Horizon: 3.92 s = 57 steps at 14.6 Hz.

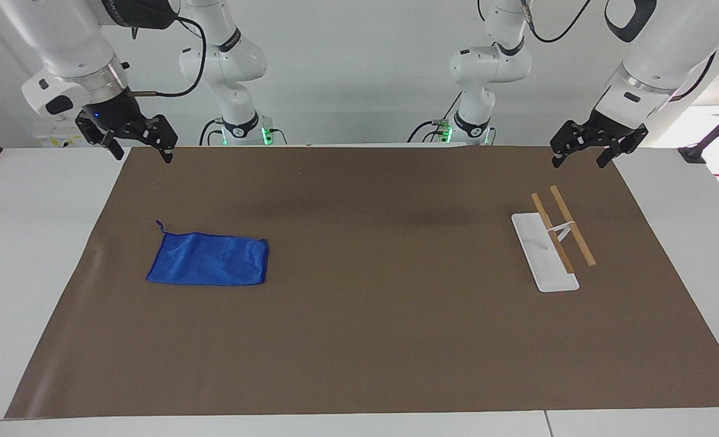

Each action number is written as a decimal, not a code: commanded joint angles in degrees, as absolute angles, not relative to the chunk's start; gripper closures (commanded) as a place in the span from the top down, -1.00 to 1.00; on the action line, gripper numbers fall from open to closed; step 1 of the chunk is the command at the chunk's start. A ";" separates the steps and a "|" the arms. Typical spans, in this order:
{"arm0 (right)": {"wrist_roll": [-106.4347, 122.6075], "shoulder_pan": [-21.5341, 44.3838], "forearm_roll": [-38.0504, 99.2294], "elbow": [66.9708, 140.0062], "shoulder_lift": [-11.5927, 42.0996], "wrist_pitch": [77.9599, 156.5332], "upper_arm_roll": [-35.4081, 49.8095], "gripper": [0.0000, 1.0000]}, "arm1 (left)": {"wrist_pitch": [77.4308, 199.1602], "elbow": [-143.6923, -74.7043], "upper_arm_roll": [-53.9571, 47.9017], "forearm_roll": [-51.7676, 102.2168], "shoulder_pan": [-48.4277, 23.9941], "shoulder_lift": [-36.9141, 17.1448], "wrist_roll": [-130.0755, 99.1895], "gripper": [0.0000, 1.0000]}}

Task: Right arm passes towel to left arm to hang
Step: 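Move the right gripper toward the blue towel, then grasp the blue towel's edge with the right gripper, then lift the blue towel and carry it toward the left gripper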

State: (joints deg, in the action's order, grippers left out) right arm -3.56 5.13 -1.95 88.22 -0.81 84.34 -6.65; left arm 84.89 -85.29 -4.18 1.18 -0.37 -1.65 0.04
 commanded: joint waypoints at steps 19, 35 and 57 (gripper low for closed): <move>-4.21 4.75 -1.50 98.07 -4.57 92.69 -7.03 1.00 | 84.99 -87.45 -4.31 0.09 -0.09 0.26 0.18 1.00; 5.17 2.55 2.02 132.19 2.80 142.02 -7.21 1.00 | 84.99 -87.45 -4.31 0.09 -0.09 0.26 0.18 1.00; 5.28 7.03 3.52 116.56 9.41 124.31 -7.03 -1.00 | 84.99 -87.54 -4.31 0.09 -0.09 0.26 0.18 1.00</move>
